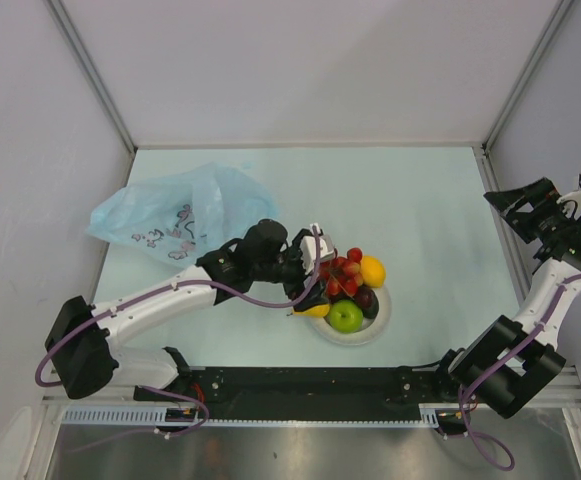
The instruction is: Take the fake fruits out of the plastic bag
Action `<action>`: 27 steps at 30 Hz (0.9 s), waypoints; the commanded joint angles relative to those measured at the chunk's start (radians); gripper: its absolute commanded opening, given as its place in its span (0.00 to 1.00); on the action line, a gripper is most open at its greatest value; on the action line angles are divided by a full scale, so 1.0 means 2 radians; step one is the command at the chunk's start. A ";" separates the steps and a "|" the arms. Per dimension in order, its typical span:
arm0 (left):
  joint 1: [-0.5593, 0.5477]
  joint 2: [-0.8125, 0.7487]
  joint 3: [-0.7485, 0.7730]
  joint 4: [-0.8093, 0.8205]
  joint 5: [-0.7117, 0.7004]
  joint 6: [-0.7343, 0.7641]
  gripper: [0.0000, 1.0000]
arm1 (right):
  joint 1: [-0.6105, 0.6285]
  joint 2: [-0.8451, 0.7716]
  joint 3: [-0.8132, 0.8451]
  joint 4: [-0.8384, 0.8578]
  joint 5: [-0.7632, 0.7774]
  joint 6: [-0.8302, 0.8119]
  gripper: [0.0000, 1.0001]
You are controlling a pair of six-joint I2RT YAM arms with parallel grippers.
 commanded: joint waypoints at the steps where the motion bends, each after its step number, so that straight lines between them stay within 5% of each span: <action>1: -0.002 -0.021 0.023 -0.055 -0.024 0.031 1.00 | -0.002 0.000 0.002 0.026 -0.014 0.003 1.00; 9: 0.065 -0.110 -0.023 -0.115 -0.040 0.080 1.00 | 0.017 0.021 0.025 0.031 -0.009 -0.009 1.00; 12: 0.121 -0.137 -0.031 -0.129 -0.052 0.090 0.99 | 0.058 0.015 0.058 -0.034 0.046 -0.109 1.00; 15: 0.182 -0.156 -0.027 -0.105 -0.108 0.092 1.00 | 0.139 -0.005 0.080 -0.092 0.249 -0.182 1.00; 19: 0.255 -0.141 0.024 -0.071 -0.157 0.062 1.00 | 0.235 -0.023 0.081 -0.124 0.426 -0.205 1.00; 27: 0.324 -0.150 0.052 -0.051 -0.170 0.062 1.00 | 0.301 -0.018 0.081 -0.162 0.394 -0.237 1.00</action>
